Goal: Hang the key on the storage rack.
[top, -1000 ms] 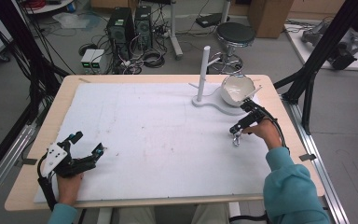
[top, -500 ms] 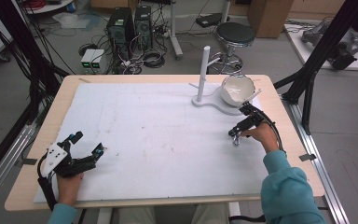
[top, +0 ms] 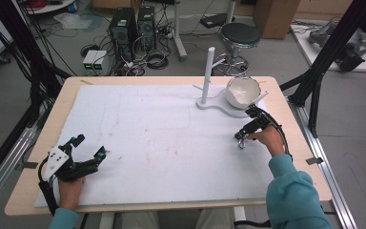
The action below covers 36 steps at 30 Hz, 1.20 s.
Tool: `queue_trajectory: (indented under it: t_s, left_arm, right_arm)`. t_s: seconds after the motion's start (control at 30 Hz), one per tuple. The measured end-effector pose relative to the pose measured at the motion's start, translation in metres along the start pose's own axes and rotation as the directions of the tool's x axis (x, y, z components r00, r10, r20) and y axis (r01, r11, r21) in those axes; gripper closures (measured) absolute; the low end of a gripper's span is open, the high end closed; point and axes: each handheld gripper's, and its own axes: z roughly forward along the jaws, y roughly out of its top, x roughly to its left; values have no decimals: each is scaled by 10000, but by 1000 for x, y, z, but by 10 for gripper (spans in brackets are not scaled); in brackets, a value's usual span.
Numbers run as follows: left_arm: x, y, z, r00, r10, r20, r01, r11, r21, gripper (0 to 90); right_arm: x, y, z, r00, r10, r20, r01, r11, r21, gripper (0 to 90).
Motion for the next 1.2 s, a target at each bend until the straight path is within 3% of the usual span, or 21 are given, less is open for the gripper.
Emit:
queue_trajectory:
  t_s: [0.57,1.2]
  left_arm:
    - [0,0,0,10000,-3,3,3,10000,3,109]
    - [0,0,0,10000,23,4,-23,10000,18,109]
  right_arm:
    - [-4,0,1,9986,345,-405,-337,9992,199,417]
    - [-3,0,-3,9969,32,-785,-27,10000,61,683]
